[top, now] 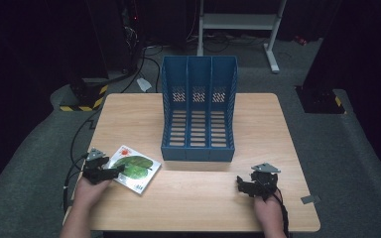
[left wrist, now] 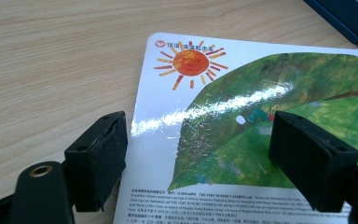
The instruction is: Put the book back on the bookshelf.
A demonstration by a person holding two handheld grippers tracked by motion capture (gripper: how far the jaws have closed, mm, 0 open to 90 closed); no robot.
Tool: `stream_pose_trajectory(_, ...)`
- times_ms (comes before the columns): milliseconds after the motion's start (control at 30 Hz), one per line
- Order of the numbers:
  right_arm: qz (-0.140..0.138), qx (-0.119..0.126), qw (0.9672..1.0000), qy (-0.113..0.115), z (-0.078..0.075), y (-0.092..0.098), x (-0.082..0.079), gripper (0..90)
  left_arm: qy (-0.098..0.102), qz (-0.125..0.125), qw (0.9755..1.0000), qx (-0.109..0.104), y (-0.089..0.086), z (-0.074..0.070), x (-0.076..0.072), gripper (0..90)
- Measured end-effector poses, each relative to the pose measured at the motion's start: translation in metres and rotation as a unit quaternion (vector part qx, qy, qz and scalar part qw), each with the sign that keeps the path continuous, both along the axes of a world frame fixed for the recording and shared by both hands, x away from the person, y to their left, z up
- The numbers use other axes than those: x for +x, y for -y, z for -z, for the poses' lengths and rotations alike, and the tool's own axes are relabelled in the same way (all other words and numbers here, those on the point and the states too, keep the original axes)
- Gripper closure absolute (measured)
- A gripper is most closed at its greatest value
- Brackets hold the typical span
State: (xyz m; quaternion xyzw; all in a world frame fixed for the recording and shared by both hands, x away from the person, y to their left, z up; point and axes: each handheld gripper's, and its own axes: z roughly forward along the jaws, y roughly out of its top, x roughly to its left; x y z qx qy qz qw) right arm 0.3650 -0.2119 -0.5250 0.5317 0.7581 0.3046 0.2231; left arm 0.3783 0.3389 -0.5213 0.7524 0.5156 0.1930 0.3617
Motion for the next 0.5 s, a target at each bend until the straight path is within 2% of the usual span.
stream_pose_trajectory(167,-0.005,-0.001,1.0,0.001,0.0,0.0,0.0,8.8,-0.003,0.009,0.9999,0.006,0.006,-0.001,-0.006,20.0)
stream_pose_trajectory(200,-0.005,-0.001,1.0,0.001,0.0,0.0,0.0,8.8,-0.005,0.006,1.0,0.001,0.008,-0.001,-0.008,20.1)
stream_pose_trajectory(500,-0.004,0.0,1.0,0.0,0.0,0.0,0.0,8.9,-0.006,0.006,1.0,0.0,0.019,-0.001,-0.026,20.4)
